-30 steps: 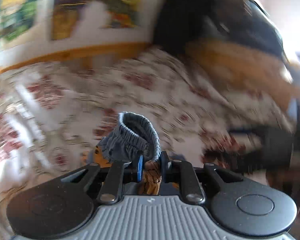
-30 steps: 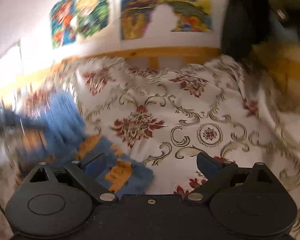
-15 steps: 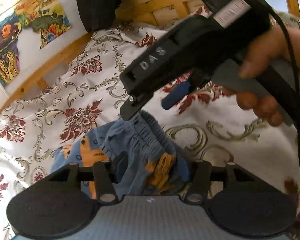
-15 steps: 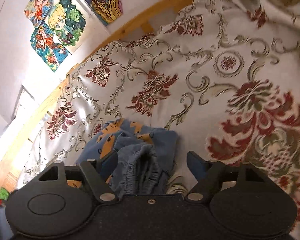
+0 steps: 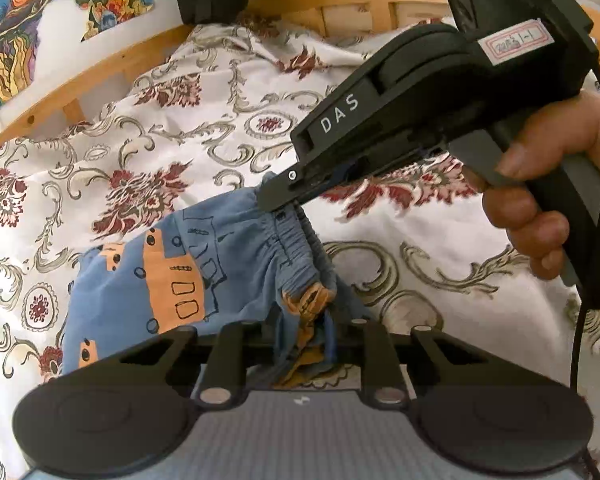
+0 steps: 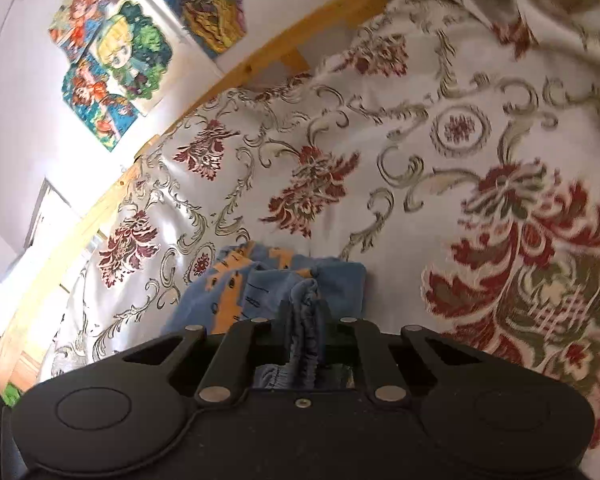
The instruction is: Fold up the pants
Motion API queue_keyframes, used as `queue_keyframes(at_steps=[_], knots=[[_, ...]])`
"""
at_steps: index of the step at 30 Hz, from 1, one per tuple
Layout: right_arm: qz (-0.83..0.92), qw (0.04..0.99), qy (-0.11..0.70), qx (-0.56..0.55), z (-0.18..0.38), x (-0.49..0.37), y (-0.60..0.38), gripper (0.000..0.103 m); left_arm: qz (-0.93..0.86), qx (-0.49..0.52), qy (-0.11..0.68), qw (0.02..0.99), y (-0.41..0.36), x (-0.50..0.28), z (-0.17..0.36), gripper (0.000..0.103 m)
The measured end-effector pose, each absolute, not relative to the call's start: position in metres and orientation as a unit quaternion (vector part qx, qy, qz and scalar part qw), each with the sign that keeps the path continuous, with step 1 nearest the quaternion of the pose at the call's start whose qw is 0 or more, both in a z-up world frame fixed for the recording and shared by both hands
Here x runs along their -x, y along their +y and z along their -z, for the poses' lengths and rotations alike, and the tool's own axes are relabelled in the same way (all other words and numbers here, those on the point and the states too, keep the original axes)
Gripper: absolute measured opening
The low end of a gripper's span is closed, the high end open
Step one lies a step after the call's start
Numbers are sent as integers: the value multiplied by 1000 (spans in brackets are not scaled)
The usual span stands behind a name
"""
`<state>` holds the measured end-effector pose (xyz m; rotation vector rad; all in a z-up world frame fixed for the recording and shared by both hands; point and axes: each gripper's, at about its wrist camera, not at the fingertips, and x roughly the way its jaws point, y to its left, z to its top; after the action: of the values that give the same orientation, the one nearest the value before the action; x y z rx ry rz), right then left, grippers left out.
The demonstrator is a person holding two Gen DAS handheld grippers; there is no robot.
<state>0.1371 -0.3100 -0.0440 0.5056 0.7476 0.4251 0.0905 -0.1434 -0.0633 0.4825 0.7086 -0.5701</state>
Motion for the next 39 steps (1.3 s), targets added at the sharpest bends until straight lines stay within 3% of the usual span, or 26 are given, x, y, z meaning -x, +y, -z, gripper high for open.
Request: queue_keyframes(at_steps=[12,15,17,19,23,25,30,34,39], knots=[[-179,886,384,-186,46,-141,-306,13,295,-214,335,869,-145,-93,61,23],[-159,884,413,-153,59,-143,-301,33,295,-207,361,860,-142,-97,73,28],[-151,893,401,-138,53,-139,-303,56,300,-181,368,861,-132,-97,69,40],[-148,908,375,-113,43,-134,-303,76,311,-141,366,866,-116,-95,60,63],[-138,928,338,-78,34,-128,-295,92,251,-70,333,906,-75,-95,40,74],[-136,930,336,-61,35,-126,-288,94,183,-36,319,929,-53,-99,36,86],[-164,926,339,14,34,-113,-257,98,86,27,358,929,-6,-121,52,86],[-159,900,386,122,52,-100,-239,99,68,70,402,911,26,-127,80,88],[-153,902,392,95,45,-80,-259,101,91,48,395,913,36,-113,78,89]])
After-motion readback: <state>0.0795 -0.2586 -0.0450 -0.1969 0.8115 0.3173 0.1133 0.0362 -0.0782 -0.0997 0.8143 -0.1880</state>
